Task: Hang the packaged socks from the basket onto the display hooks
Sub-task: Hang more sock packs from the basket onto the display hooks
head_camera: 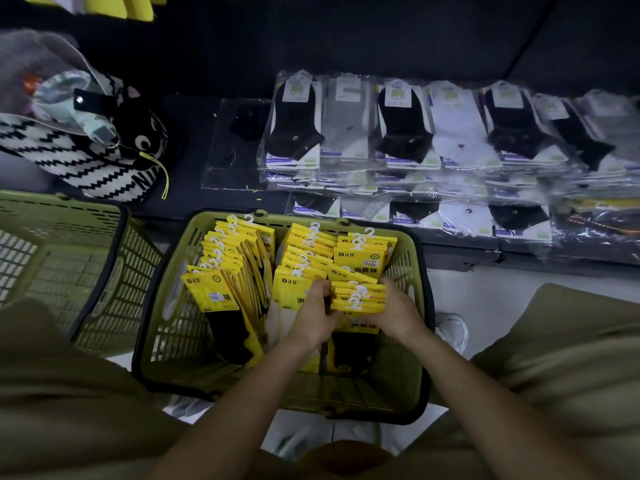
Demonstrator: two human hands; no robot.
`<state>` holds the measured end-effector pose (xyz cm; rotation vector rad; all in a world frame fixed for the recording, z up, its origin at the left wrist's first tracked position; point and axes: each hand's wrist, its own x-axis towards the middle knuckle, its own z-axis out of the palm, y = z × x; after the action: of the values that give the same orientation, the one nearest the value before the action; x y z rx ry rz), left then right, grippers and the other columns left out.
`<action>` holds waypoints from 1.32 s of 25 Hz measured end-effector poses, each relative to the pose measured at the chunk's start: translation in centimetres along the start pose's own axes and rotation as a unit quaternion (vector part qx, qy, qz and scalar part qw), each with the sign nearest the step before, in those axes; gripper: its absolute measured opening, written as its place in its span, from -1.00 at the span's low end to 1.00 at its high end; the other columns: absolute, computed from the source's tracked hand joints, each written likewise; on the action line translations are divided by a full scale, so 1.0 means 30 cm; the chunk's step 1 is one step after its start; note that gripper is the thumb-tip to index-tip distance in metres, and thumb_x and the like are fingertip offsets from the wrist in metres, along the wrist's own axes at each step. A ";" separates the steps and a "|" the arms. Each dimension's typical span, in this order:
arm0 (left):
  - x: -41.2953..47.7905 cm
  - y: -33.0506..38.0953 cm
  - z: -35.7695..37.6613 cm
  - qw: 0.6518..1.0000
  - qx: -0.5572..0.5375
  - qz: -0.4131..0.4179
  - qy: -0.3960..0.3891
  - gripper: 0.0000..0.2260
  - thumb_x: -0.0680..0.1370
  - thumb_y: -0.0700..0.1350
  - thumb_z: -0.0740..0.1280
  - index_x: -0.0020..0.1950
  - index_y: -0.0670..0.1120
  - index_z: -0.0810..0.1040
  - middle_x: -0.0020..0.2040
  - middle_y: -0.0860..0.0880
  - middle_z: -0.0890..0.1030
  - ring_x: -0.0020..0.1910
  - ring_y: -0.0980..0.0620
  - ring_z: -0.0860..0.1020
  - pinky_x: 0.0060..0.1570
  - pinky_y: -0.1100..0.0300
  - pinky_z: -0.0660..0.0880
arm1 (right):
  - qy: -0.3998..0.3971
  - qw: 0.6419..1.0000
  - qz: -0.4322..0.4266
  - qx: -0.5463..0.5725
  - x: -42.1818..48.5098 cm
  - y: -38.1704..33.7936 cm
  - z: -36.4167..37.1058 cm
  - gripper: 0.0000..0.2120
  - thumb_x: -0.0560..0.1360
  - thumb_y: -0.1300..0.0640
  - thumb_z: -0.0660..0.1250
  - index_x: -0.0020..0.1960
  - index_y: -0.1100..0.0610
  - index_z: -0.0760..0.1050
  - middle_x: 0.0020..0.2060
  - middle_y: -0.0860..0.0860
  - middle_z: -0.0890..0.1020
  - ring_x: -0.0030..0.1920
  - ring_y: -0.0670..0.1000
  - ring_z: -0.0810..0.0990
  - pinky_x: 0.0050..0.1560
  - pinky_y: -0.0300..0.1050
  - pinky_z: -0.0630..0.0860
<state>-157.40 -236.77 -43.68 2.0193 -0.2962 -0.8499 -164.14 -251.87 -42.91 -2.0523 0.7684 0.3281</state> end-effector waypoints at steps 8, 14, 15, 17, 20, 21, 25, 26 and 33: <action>-0.055 0.058 -0.032 0.999 -0.043 -0.007 -0.005 -0.63 0.51 -0.25 0.35 0.29 -0.18 0.39 0.09 0.01 0.44 0.06 0.02 0.45 0.06 0.18 0.42 | 0.056 0.998 -0.001 0.013 -0.081 -0.042 -0.039 -0.25 0.18 0.02 0.61 0.23 0.17 0.32 0.07 0.05 0.57 0.03 0.02 0.53 -0.08 -0.19 0.41; -0.093 0.072 -0.058 0.992 -0.117 0.027 -0.032 -0.70 0.54 -0.24 0.32 0.24 -0.10 0.36 0.12 -0.04 0.49 0.13 0.01 0.45 0.07 0.21 0.39 | 0.062 0.998 -0.009 0.014 -0.122 -0.069 -0.084 -0.36 0.17 0.03 0.61 0.13 0.09 0.38 -0.06 -0.07 0.53 -0.02 -0.01 0.53 -0.17 -0.16 0.41; -0.099 0.086 -0.069 0.989 -0.139 0.033 -0.037 -0.70 0.54 -0.22 0.32 0.23 -0.06 0.34 0.11 -0.03 0.49 0.12 0.02 0.46 0.05 0.23 0.41 | 0.066 0.997 -0.019 0.042 -0.123 -0.083 -0.101 -0.38 0.17 0.05 0.61 0.13 0.09 0.40 -0.05 -0.06 0.55 0.00 0.00 0.55 -0.11 -0.13 0.46; -0.104 0.127 -0.103 0.987 -0.147 0.054 -0.027 -0.66 0.53 -0.16 0.34 0.25 -0.01 0.30 0.09 0.05 0.48 0.06 0.11 0.48 0.01 0.29 0.42 | 0.074 0.989 -0.049 0.117 -0.123 -0.131 -0.136 -0.41 0.20 0.12 0.60 0.15 0.08 0.43 0.01 -0.01 0.60 0.03 0.01 0.58 0.04 -0.04 0.53; -0.107 0.219 -0.179 0.986 -0.143 0.083 0.002 -0.62 0.48 -0.11 0.42 0.22 0.03 0.36 0.09 0.08 0.54 0.05 0.15 0.52 0.01 0.27 0.48 | 0.065 0.971 -0.115 0.201 -0.120 -0.243 -0.176 -0.55 0.30 0.19 0.54 0.09 0.00 0.43 -0.01 0.00 0.63 0.02 -0.01 0.61 0.08 -0.04 0.55; -0.110 0.249 -0.205 0.982 -0.163 0.094 0.013 -0.62 0.46 -0.13 0.44 0.21 0.01 0.40 0.10 0.03 0.58 0.06 0.10 0.56 0.04 0.23 0.51 | 0.065 0.963 -0.132 0.224 -0.124 -0.282 -0.185 -0.60 0.32 0.20 0.52 0.07 -0.01 0.45 -0.03 -0.03 0.64 0.00 -0.03 0.61 0.04 -0.08 0.55; -0.127 0.364 -0.300 0.956 -0.248 0.149 0.052 -0.67 0.44 -0.13 0.45 0.15 0.03 0.46 0.03 0.04 0.64 0.00 0.09 0.63 -0.07 0.24 0.57 | 0.071 0.939 -0.198 0.271 -0.153 -0.429 -0.236 -0.77 0.40 0.17 0.45 -0.05 -0.09 0.50 -0.16 -0.14 0.66 -0.12 -0.14 0.64 -0.09 -0.20 0.56; -0.131 0.390 -0.321 0.951 -0.257 0.159 0.059 -0.68 0.44 -0.13 0.45 0.14 0.04 0.46 0.01 0.06 0.65 -0.01 0.09 0.63 -0.09 0.24 0.57 | 0.068 0.936 -0.212 0.272 -0.163 -0.464 -0.251 -0.78 0.42 0.16 0.44 -0.04 -0.10 0.50 -0.15 -0.14 0.67 -0.12 -0.14 0.64 -0.10 -0.22 0.57; -0.136 0.679 -0.478 0.917 -0.277 0.265 0.112 -0.76 0.45 -0.12 0.44 0.05 0.06 0.49 -0.12 0.16 0.69 -0.13 0.16 0.66 -0.27 0.33 0.54 | 0.206 0.884 -0.240 0.345 -0.201 -0.730 -0.407 -0.65 0.30 0.04 0.53 -0.26 0.06 0.32 -0.34 -0.03 0.47 -0.32 -0.04 0.45 -0.30 -0.15 0.39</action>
<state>-148.52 -236.98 -20.06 1.3821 -0.3973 -0.3022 -155.65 -250.58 -18.60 -1.5459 0.4848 -0.6094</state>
